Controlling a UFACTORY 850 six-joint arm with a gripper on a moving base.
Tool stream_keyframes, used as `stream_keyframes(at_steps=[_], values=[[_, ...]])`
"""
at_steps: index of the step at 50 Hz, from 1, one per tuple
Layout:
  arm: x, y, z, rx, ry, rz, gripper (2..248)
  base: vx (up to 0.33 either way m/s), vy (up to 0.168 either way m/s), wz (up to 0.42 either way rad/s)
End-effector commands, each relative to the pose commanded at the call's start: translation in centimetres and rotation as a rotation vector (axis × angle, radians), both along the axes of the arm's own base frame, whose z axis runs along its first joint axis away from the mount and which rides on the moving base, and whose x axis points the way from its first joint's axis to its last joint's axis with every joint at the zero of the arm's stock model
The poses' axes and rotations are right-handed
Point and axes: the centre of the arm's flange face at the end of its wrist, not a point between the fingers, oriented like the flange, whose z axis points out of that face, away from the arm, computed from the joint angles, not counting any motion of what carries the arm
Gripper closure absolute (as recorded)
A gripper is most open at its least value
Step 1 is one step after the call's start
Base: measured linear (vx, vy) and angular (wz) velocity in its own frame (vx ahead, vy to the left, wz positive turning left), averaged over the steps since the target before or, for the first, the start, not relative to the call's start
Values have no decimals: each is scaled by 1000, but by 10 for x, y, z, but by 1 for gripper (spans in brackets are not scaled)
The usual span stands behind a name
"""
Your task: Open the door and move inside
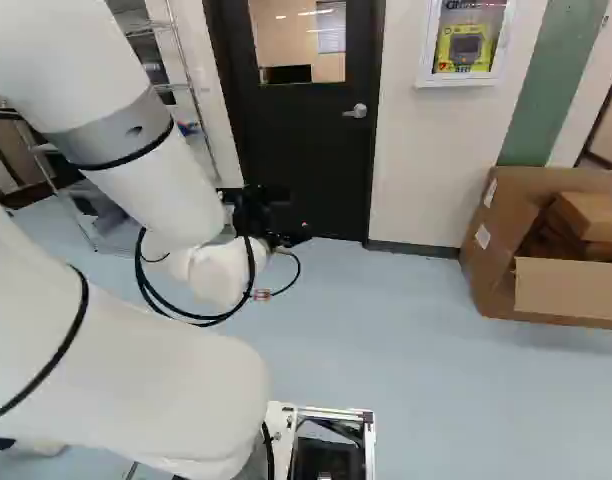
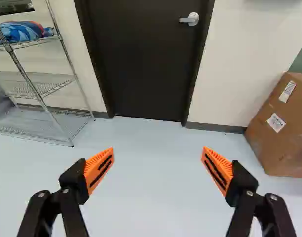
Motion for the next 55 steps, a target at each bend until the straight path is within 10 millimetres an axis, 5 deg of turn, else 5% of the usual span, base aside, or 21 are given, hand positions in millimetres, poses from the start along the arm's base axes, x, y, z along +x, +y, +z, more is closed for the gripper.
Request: stream_keyframes(at_steps=[55], values=[[0, 0, 0, 0, 0, 0, 3, 13, 2, 1]])
